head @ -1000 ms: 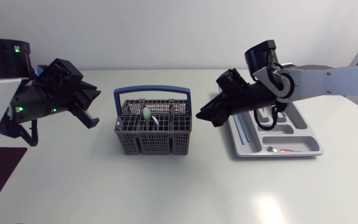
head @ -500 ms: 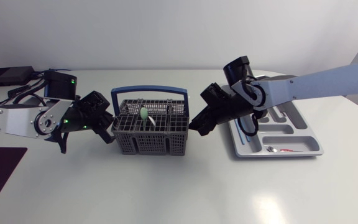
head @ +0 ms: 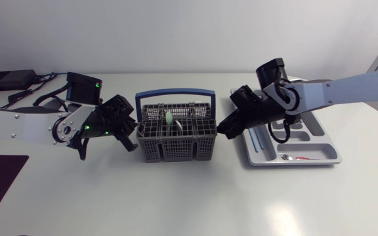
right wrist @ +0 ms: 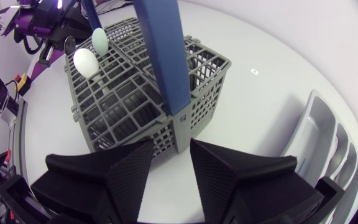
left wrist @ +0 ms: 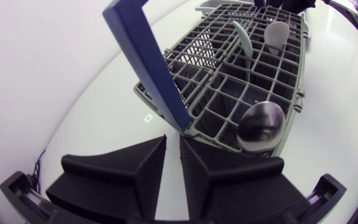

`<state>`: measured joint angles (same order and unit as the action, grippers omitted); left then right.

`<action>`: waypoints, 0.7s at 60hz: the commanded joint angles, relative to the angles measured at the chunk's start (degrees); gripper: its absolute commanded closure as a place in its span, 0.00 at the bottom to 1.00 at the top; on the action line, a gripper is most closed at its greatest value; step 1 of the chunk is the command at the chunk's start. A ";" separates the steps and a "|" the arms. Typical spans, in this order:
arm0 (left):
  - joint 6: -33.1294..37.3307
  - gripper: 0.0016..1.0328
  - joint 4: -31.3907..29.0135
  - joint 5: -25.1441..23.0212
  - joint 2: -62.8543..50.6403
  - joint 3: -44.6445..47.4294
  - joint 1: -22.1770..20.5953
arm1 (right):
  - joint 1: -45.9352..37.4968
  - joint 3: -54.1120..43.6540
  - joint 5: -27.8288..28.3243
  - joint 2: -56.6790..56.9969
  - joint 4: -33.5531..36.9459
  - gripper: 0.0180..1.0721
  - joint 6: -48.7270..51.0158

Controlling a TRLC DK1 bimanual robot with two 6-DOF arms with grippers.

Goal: Unload the cutlery basket into the drawer organizer.

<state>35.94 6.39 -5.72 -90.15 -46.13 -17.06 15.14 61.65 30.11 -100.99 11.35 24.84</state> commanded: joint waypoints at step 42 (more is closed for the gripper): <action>0.62 0.34 -6.66 -2.46 14.39 0.25 3.70 | -4.50 -3.64 0.57 14.86 4.47 0.29 -2.25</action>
<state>35.18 1.06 -7.09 -79.35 -48.21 -14.26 10.74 57.30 30.20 -90.24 14.33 25.08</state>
